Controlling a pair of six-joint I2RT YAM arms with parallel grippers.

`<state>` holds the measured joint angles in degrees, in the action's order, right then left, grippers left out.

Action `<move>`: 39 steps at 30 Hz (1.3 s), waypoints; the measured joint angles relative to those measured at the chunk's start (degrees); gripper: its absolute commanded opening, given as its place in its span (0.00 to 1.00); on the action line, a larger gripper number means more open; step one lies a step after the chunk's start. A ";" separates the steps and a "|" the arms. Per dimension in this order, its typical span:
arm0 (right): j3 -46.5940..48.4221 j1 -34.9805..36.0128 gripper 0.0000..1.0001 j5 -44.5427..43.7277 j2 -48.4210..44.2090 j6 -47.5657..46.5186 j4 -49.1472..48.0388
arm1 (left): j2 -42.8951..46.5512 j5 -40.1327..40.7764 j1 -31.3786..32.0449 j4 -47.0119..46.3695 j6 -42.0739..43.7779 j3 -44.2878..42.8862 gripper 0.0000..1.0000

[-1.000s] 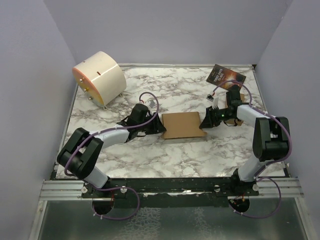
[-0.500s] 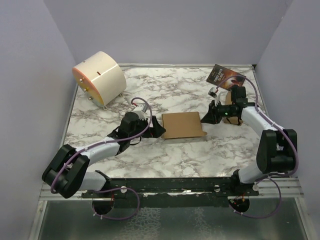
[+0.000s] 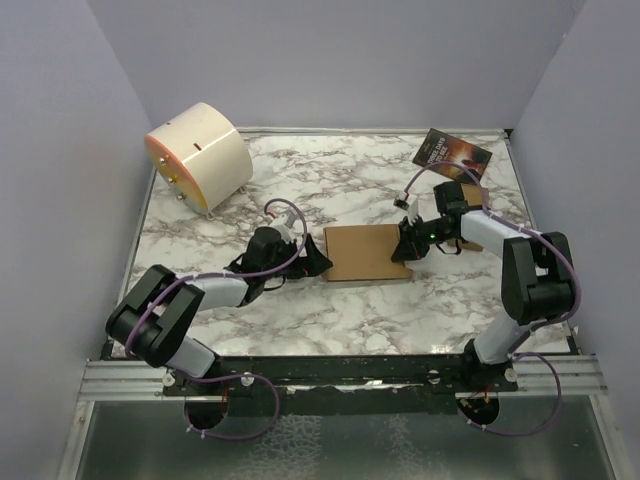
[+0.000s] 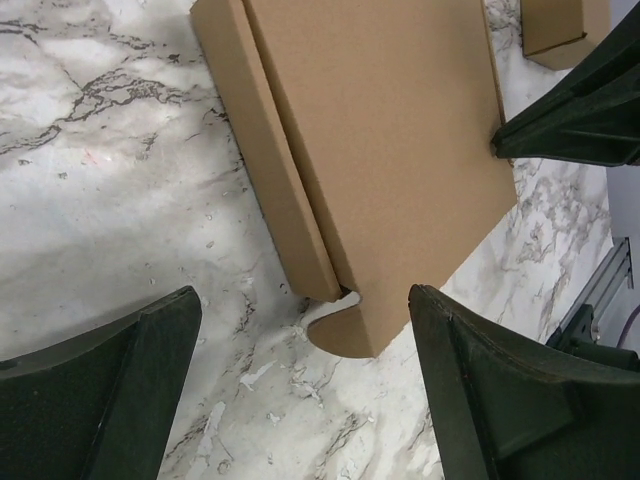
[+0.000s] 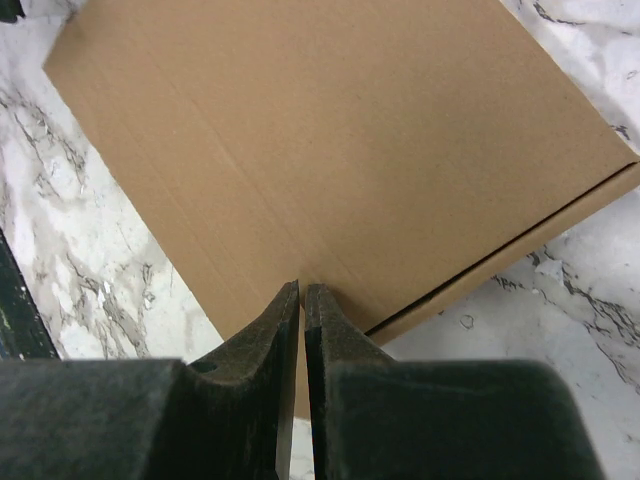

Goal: Fold the paper box

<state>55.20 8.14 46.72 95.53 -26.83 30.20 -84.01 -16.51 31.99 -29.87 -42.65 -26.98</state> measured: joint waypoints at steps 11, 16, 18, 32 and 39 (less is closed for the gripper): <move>0.13 0.00 0.10 -1.09 1.44 1.05 -0.02 | -7.50 -1.49 0.00 -1.38 -1.44 -3.50 0.62; 0.13 0.00 0.11 -1.07 1.44 1.07 0.00 | -10.34 -1.51 0.00 -1.20 -1.46 -5.75 0.44; 0.13 0.00 0.13 -1.05 1.44 1.05 0.00 | -11.06 -1.53 0.00 -1.03 -1.36 -6.19 0.40; 0.68 -3.43 0.47 11.21 -2.93 1.53 3.65 | -8.39 -1.73 0.00 3.37 1.09 -6.95 0.62; -1.27 -8.57 0.63 13.22 -5.92 10.45 -2.23 | -0.39 -0.94 -0.39 4.00 3.61 -5.88 0.72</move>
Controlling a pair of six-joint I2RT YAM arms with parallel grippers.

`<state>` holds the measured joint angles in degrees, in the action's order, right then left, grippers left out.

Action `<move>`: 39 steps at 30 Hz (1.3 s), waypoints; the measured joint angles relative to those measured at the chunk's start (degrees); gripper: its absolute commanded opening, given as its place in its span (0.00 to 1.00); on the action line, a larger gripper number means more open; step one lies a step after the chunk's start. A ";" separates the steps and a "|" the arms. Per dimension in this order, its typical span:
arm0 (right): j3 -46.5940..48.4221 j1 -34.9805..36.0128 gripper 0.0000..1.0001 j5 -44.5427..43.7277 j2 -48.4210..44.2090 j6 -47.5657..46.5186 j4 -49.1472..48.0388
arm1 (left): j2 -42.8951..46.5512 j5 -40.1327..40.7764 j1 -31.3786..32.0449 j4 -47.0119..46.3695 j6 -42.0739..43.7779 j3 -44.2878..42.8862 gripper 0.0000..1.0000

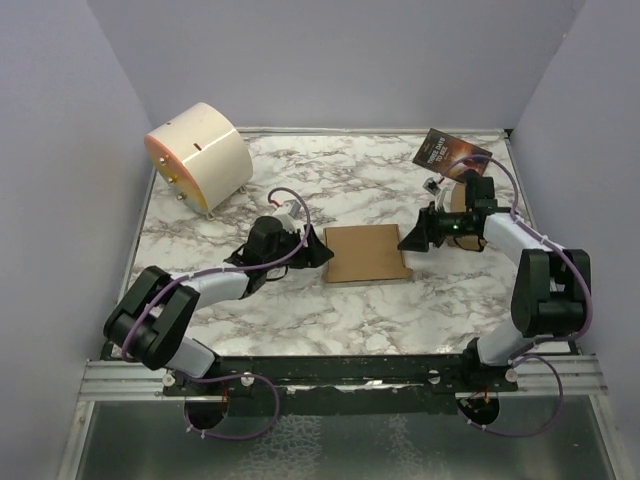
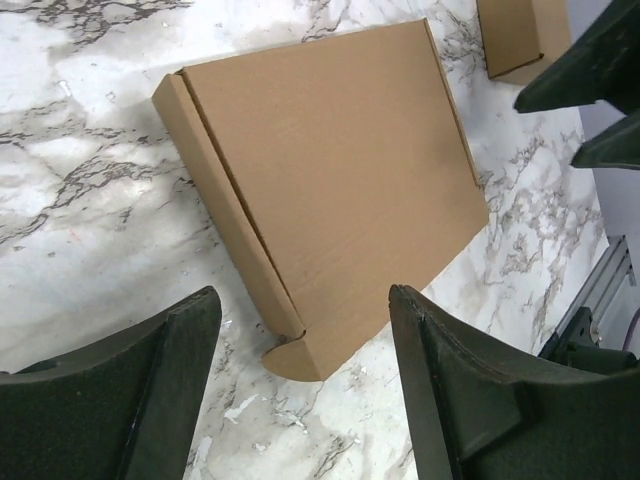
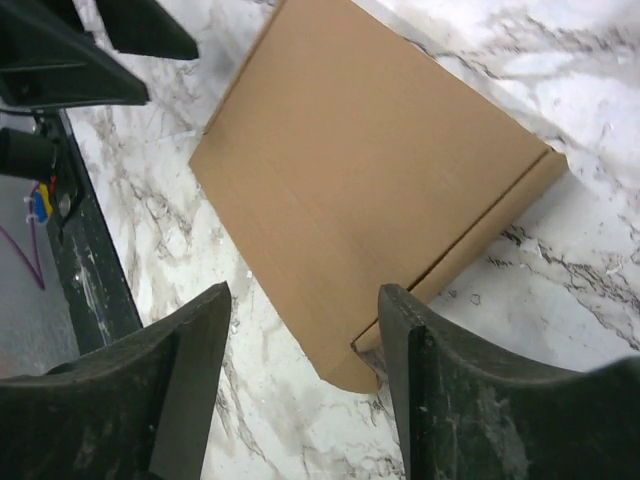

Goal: Fold the paper box

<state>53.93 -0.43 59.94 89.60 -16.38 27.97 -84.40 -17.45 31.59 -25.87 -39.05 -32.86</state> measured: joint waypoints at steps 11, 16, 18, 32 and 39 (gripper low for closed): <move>0.44 -1.09 0.53 -6.49 12.83 7.74 -1.88 | 0.59 -3.98 -4.31 -8.04 -2.43 6.32 0.72; 0.90 -1.22 0.37 -6.80 14.32 8.96 -1.88 | -1.99 -5.84 -4.55 -11.98 -4.07 6.56 0.72; 1.25 -1.57 0.33 -6.47 15.72 9.40 -1.84 | -3.74 -6.78 -4.55 -13.73 -4.92 6.78 0.72; 1.64 -5.35 0.19 -2.05 18.40 11.67 -0.76 | -10.67 -9.90 -4.52 -24.98 -11.69 8.81 0.80; 2.05 -6.58 0.18 0.57 20.31 12.11 -0.26 | -15.54 -10.21 -3.32 -32.04 -16.28 9.18 0.82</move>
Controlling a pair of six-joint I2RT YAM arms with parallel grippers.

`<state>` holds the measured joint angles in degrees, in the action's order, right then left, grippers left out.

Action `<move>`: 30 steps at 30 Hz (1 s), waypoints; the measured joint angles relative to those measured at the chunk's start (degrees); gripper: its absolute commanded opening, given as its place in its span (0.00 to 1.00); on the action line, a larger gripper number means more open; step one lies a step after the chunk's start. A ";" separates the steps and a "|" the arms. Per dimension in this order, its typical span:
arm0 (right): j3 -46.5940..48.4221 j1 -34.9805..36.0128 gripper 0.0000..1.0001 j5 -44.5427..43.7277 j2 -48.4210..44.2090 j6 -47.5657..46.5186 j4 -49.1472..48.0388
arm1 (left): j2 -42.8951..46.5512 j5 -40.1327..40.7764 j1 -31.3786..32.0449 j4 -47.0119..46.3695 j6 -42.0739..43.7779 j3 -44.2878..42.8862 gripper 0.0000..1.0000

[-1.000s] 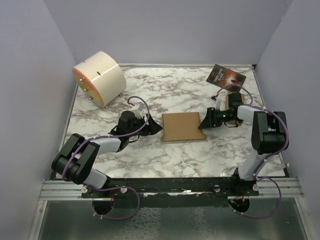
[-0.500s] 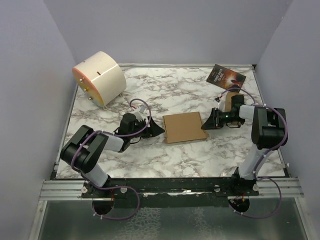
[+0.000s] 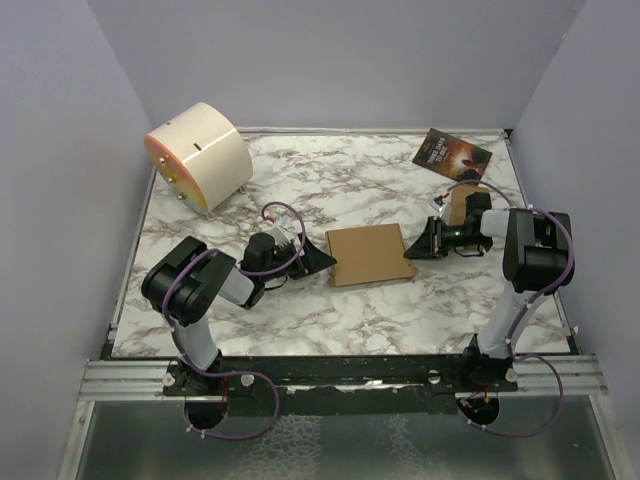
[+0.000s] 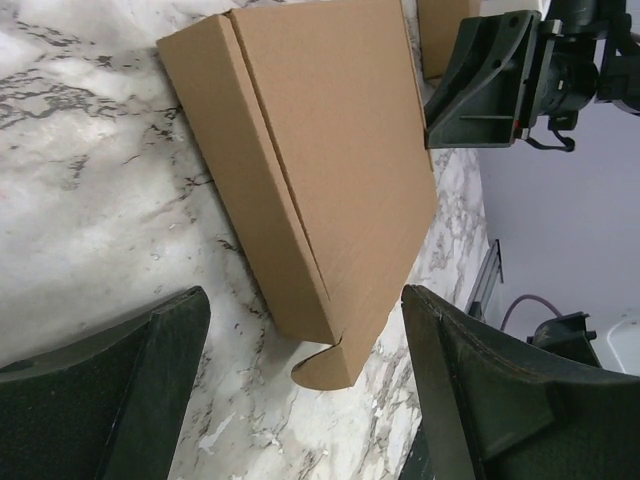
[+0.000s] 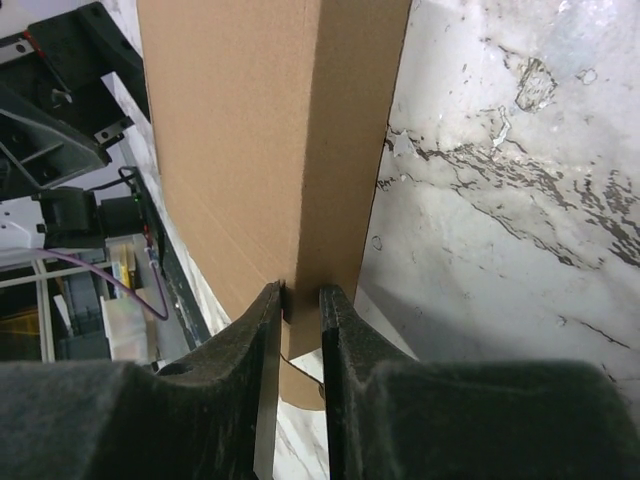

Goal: Fold the paper box

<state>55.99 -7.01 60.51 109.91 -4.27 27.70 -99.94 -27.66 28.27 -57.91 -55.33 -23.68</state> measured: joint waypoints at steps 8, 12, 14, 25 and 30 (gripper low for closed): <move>0.02 -1.01 0.17 1.46 0.74 0.17 0.33 | -4.04 0.63 2.56 -6.91 -4.35 -0.07 0.83; 0.07 -1.44 0.17 1.81 1.01 0.20 0.50 | -4.81 1.49 3.28 -7.63 -5.29 -0.50 0.83; 0.11 -1.68 0.17 1.97 1.18 0.22 0.63 | -5.38 1.97 3.37 -8.33 -5.92 -0.81 0.83; 0.37 -2.14 0.16 3.13 2.23 0.87 0.92 | -8.52 5.01 5.25 -14.84 -9.73 -0.87 0.80; 0.42 -2.38 0.17 3.30 2.40 0.94 1.03 | -9.46 7.21 6.80 -15.15 -11.17 -1.22 0.60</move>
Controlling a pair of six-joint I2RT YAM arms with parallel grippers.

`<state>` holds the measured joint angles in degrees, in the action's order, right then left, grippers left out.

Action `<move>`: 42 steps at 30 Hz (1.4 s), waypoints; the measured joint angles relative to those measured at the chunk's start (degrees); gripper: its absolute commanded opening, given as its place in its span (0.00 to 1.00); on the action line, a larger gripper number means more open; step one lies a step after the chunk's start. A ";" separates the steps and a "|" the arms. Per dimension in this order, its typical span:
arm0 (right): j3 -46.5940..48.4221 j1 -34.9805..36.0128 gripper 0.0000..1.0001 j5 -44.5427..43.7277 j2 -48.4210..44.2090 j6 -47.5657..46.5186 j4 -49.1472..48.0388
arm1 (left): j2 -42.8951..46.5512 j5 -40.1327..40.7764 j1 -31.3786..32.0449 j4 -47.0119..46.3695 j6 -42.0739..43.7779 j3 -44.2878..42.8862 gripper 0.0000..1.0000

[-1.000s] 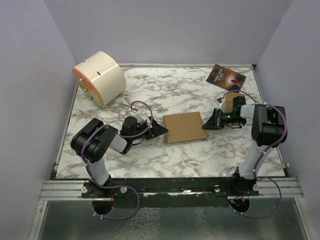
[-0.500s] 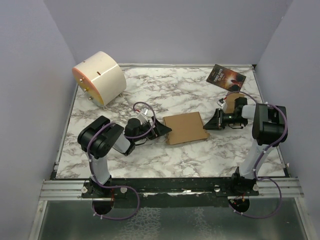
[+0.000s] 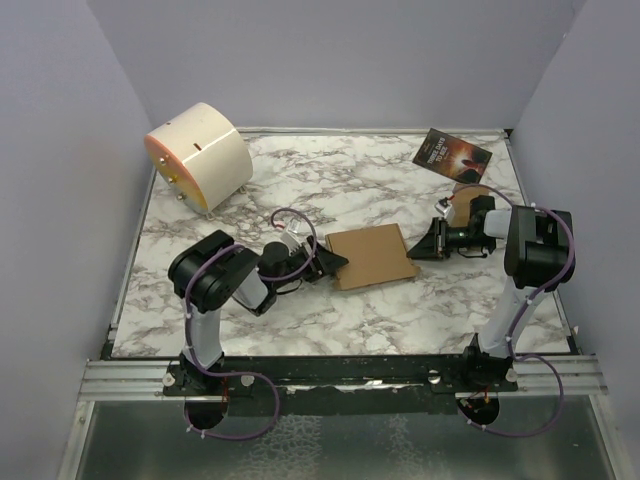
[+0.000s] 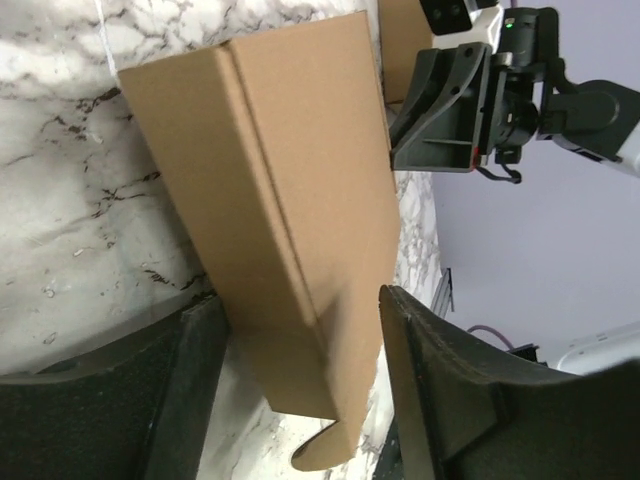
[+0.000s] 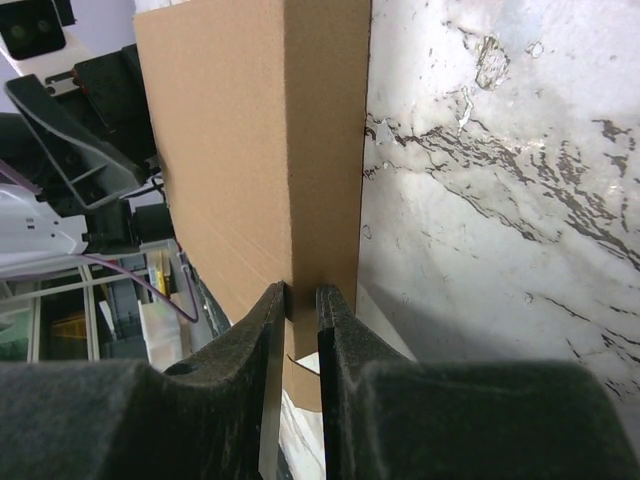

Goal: Fold the paper box

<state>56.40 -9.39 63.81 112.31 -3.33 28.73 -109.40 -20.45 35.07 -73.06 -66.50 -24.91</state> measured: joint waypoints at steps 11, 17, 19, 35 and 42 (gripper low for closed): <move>0.02 -0.20 0.24 0.63 0.09 -1.03 0.11 | -1.99 3.78 2.40 -1.25 -3.82 -0.04 0.40; 0.09 -0.35 0.44 1.44 -0.61 -5.31 1.11 | 0.90 5.31 2.58 -0.74 -4.55 0.44 0.30; 0.11 -0.37 0.49 1.42 -1.38 -6.93 1.57 | 2.05 5.62 2.56 -0.63 -4.70 0.83 0.29; 4.31 -1.84 1.00 6.82 -28.63 -33.57 13.81 | 18.62 6.43 2.05 19.10 -9.27 -1.20 0.15; 2.73 6.60 1.00 7.41 -44.35 -54.84 15.80 | 26.82 10.84 1.90 44.65 -10.80 -13.29 0.09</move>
<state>59.13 -2.79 71.22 67.96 -58.17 44.53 -82.59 -9.61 36.97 -28.40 -77.30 -38.20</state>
